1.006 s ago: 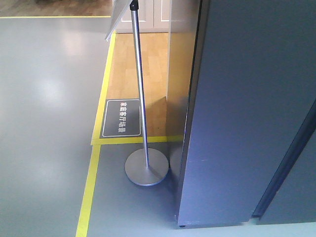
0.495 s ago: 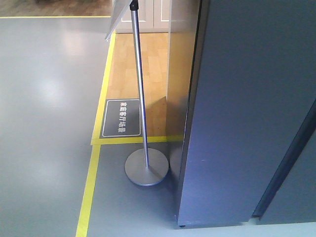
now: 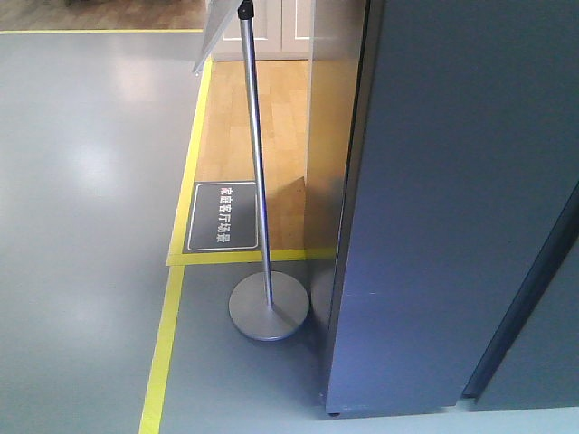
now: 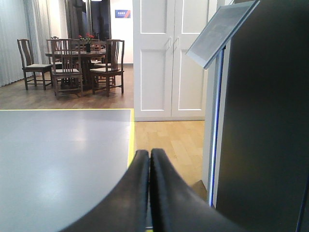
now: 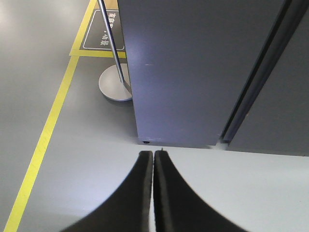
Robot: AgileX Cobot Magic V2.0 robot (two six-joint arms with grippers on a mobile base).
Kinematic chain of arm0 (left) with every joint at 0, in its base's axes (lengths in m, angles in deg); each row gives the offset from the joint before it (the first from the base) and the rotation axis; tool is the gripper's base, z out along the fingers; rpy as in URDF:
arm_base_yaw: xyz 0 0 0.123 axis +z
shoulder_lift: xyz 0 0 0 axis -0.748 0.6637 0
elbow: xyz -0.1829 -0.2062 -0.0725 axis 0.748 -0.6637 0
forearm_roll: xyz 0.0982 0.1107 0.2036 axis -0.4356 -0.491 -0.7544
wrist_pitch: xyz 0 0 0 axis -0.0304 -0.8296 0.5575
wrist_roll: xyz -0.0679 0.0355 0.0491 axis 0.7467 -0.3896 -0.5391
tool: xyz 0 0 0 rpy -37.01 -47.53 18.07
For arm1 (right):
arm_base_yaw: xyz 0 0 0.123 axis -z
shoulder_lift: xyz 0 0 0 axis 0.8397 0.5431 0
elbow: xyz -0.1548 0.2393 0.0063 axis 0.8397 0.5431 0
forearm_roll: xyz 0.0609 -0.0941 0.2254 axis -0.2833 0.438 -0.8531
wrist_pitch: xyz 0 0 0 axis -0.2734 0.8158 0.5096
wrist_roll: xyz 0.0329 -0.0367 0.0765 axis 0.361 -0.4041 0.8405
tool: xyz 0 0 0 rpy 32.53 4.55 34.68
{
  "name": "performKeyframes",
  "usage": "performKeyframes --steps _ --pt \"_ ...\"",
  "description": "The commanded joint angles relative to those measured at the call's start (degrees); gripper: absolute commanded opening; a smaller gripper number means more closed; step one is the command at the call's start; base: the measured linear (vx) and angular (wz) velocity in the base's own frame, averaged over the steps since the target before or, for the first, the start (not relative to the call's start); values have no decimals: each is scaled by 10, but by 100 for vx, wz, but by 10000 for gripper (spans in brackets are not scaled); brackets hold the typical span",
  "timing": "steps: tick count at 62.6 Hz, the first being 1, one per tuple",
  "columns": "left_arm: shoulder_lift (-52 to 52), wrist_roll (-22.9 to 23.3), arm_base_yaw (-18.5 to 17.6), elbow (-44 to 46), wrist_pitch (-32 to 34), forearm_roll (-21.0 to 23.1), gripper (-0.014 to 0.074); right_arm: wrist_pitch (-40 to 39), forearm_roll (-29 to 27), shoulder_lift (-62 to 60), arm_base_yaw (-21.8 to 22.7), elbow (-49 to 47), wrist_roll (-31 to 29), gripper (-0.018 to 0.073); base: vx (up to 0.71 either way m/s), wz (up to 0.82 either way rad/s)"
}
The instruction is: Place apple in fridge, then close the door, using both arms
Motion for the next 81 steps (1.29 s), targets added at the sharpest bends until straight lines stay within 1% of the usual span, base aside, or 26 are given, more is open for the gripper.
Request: performKeyframes --steps 1,45,50,52,58,65,70,73,81 --pt "-12 2 2 -16 37 2 -6 -34 -1 9 -1 -14 0 -4 0 0" --pt "-10 2 2 -13 34 2 -6 -34 -1 9 -1 -14 0 -4 0 0" --pt "-10 2 2 -12 34 2 -6 -43 8 9 -1 -14 -2 -4 0 0" --pt "-10 2 2 -12 34 2 -6 -65 9 9 -1 -13 -1 -4 0 0" --pt "-10 2 2 -12 32 2 -6 -179 4 -9 2 12 -1 -4 0 0" --pt "-10 2 2 -12 32 2 -6 -341 3 -41 16 95 -1 -4 0 0" --pt "-10 2 2 -12 32 2 -6 -434 4 -68 17 156 -1 -4 0 0" --pt "-10 2 2 -12 32 2 -6 -484 4 -78 17 191 -1 -4 0 0" --pt "-10 2 2 -12 32 2 -6 -577 4 -85 17 261 -1 -4 0 0"
